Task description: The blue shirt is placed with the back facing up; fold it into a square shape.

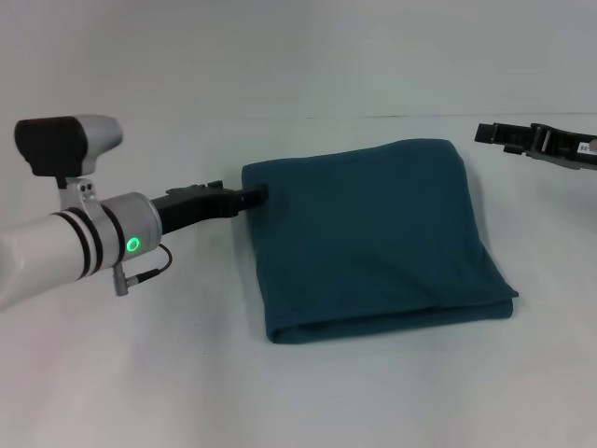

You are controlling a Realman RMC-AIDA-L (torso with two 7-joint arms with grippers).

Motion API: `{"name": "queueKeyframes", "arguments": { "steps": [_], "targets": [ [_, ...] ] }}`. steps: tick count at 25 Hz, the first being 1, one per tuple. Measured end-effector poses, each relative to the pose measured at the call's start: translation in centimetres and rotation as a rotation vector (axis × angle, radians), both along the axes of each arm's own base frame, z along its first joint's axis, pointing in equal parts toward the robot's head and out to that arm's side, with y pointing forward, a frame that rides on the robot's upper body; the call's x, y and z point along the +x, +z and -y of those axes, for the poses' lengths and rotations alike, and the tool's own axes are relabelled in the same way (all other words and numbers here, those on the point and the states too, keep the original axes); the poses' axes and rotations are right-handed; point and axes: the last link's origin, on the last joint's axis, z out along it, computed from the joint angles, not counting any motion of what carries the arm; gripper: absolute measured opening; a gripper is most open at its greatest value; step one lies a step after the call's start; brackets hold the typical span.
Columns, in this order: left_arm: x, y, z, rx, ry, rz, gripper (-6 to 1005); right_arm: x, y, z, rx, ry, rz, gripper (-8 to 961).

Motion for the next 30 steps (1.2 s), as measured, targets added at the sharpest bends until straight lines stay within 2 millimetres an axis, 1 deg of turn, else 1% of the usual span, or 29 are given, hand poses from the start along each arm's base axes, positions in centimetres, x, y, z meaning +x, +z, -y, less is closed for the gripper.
{"name": "queueKeyframes", "arguments": {
  "steps": [11, 27, 30],
  "targets": [
    [1.2, -1.3, -0.2, -0.035, -0.015, -0.009, 833, 0.1, -0.5, 0.2, -0.013, -0.005, -0.001, 708],
    [1.9, -2.0, -0.7, -0.038, -0.005, -0.028, 815, 0.2, -0.8, 0.3, -0.018, -0.005, 0.007, 705],
    [2.0, -2.1, -0.9, -0.032, 0.001, -0.036, 711, 0.1, -0.9, 0.3, -0.019, -0.002, 0.008, 705]
  ]
}}
